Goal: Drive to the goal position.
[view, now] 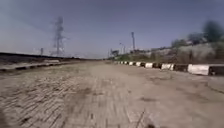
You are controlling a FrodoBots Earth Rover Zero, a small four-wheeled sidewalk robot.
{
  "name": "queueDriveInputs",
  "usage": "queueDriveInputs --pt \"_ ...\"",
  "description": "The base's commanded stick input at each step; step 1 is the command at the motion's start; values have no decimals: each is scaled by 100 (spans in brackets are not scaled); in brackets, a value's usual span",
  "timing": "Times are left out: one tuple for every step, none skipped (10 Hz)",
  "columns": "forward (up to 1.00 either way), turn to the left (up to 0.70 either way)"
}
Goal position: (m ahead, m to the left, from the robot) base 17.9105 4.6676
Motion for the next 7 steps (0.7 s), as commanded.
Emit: queueDriveInputs --pt "100 0" --pt "100 0" --pt "100 0" --pt "100 0" --pt "100 0" --pt "100 0" --pt "100 0"
